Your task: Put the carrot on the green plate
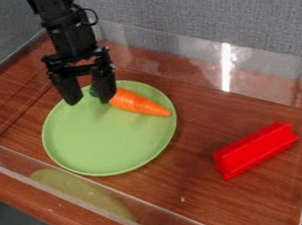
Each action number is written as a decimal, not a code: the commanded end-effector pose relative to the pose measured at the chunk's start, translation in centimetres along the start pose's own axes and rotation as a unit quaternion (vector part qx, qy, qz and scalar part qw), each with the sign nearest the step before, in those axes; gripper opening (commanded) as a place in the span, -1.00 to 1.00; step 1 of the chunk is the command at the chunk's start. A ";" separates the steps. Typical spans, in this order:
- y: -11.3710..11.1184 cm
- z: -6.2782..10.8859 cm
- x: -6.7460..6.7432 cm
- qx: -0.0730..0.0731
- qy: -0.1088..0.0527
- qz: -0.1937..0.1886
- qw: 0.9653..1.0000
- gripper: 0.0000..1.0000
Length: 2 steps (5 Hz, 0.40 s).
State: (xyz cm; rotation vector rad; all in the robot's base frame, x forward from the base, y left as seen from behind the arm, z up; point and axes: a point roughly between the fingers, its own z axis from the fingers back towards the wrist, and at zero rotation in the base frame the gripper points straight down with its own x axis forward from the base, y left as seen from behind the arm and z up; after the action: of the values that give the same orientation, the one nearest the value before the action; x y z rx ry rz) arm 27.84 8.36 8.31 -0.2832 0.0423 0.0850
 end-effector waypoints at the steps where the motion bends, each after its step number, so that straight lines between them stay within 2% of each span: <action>1: -0.7 1.1 1.2 0.009 -0.047 0.053 0.997 1.00; 2: -0.6 0.6 2.5 0.007 -0.064 0.110 0.992 1.00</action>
State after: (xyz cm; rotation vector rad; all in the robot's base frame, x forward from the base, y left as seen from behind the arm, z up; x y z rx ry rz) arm 29.60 8.19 7.51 -0.2686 -0.0050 0.3304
